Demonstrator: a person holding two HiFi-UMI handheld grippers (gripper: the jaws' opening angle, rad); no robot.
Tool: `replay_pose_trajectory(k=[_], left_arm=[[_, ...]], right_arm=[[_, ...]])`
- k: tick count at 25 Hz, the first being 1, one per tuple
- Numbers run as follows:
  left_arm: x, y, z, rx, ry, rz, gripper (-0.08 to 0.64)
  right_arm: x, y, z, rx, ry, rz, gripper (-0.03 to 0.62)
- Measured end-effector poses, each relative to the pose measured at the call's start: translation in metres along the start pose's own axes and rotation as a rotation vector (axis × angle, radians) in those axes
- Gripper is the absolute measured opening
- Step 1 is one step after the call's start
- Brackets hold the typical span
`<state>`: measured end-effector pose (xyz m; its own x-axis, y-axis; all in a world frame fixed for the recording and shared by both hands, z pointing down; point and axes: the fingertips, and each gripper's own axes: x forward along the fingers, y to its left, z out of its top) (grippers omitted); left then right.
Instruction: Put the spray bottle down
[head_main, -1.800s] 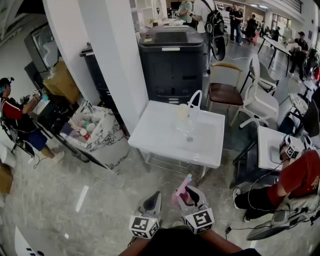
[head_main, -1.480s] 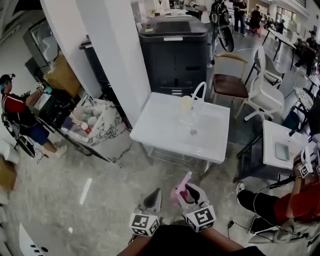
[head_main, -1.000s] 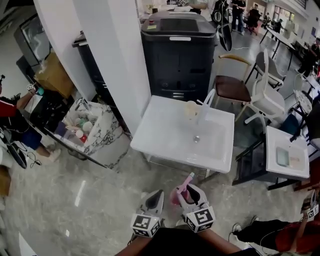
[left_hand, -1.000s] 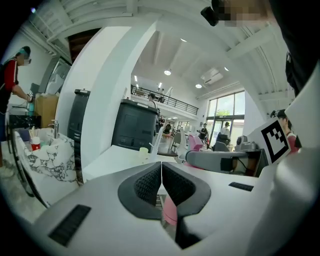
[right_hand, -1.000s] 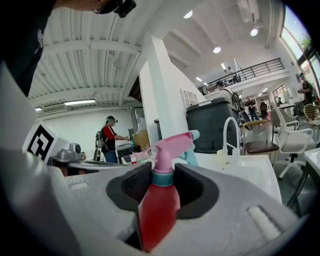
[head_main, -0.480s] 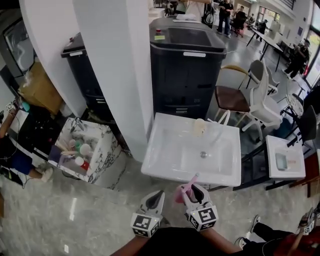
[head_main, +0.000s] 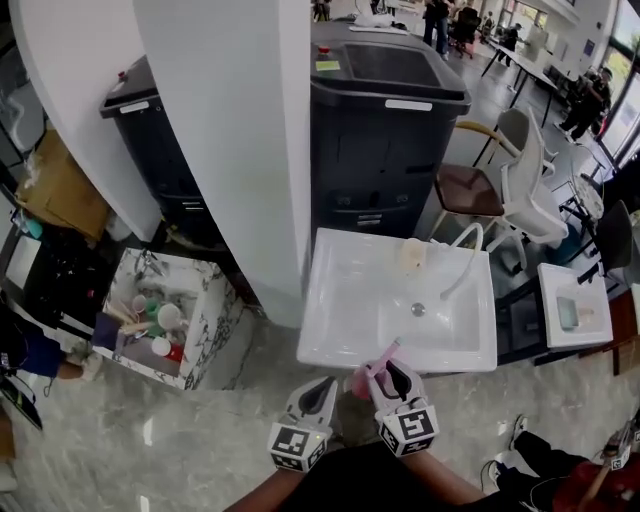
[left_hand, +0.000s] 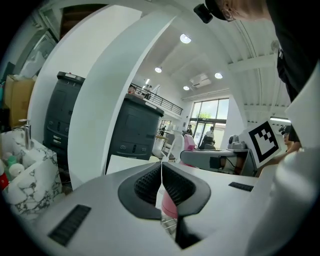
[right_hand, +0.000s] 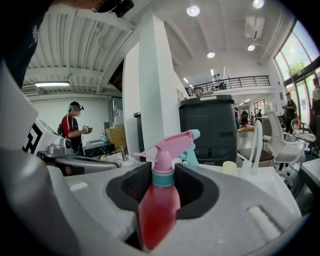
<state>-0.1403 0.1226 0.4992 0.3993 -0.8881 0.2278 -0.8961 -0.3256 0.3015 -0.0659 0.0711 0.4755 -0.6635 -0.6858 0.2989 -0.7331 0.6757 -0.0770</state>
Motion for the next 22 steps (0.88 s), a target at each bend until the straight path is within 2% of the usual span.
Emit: replay_pose_trajectory(k=[8, 13, 22], left_arm=[[0.052, 0.041, -0.003, 0.007, 0.050, 0.009, 0.021], [0.099, 0.070, -0.002, 0.001, 0.113, 0.012, 0.021], [0.189, 0.109, 0.006, 0.025, 0.158, -0.003, 0.021]], right_arm=[[0.060, -0.041, -0.002, 0.043, -0.019, -0.009, 0.143], [0.113, -0.075, -0.004, 0.056, -0.004, -0.009, 0.143], [0.207, -0.126, 0.005, 0.016, 0.034, 0.001, 0.143]])
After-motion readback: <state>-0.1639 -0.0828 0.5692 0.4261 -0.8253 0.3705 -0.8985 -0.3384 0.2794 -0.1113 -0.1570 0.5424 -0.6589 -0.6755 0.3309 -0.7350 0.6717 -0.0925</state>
